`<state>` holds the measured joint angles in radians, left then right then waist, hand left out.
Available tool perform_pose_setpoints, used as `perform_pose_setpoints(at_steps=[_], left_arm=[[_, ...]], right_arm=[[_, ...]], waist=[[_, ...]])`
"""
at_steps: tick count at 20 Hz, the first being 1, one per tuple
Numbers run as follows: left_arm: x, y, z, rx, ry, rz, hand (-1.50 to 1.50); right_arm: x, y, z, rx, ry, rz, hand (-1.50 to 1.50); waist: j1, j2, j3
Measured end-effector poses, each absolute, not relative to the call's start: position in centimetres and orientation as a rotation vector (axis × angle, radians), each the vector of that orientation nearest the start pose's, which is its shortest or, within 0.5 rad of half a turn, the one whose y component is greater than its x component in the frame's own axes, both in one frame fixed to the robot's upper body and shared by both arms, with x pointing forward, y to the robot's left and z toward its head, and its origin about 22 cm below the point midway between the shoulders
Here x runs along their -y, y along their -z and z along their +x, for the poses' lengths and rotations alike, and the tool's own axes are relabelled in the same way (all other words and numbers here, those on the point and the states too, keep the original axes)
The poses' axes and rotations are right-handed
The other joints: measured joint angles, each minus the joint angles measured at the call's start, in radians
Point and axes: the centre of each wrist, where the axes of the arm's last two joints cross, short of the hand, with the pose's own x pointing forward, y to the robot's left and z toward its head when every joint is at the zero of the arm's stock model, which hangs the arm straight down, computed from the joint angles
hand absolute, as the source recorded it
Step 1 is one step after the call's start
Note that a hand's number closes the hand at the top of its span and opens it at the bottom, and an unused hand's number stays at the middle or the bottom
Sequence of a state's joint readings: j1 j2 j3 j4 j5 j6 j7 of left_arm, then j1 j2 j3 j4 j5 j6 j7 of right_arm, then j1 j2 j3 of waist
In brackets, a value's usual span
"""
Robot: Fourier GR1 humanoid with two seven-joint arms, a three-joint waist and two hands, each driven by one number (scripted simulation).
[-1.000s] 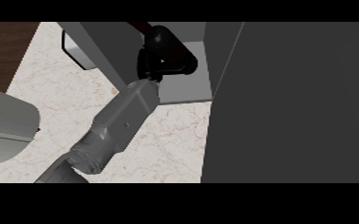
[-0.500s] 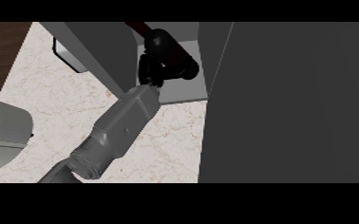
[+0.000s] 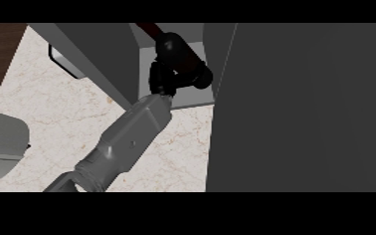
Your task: Pick up the wine, place it into the cabinet and close the cabinet
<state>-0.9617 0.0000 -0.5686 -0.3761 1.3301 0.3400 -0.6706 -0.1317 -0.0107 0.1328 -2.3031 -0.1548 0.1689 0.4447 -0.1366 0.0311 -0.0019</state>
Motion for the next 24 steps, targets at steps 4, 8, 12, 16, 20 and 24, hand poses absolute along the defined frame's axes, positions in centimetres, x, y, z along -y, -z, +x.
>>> perform_pose_setpoints(at_steps=[4, 8, 12, 16, 20, 24], left_arm=[[-7.4, 0.1, 39.2, 1.554, -0.5, -0.216, -1.5], [-7.0, -0.4, 39.3, 1.556, -0.534, -0.208, -1.5], [-6.7, -0.6, 39.3, 1.561, -0.555, -0.193, -1.5], [-6.8, -0.7, 39.6, 1.567, -0.543, -0.155, -1.5], [-7.0, -0.4, 39.6, 1.597, -0.472, -0.102, -1.5], [-6.3, -1.0, 39.8, 1.635, -0.395, -0.075, -1.5]], right_arm=[[19.3, -18.3, 18.7, 1.956, -0.322, 0.377, -1.5], [19.7, -18.2, 18.8, 1.954, -0.316, 0.369, -1.5], [20.0, -17.9, 18.8, 1.954, -0.322, 0.372, -1.5], [20.1, -17.9, 18.7, 1.957, -0.329, 0.37, -1.5], [20.0, -18.0, 18.9, 1.958, -0.325, 0.363, -1.5], [19.6, -17.9, 19.1, 1.957, -0.328, 0.372, -1.5]], waist=[[-0.004, 0.001, 0.0], [0.002, 0.0, 0.0], [-0.001, 0.001, 0.001], [-0.004, 0.003, 0.001], [0.005, 0.003, 0.001], [0.01, 0.001, 0.001]])
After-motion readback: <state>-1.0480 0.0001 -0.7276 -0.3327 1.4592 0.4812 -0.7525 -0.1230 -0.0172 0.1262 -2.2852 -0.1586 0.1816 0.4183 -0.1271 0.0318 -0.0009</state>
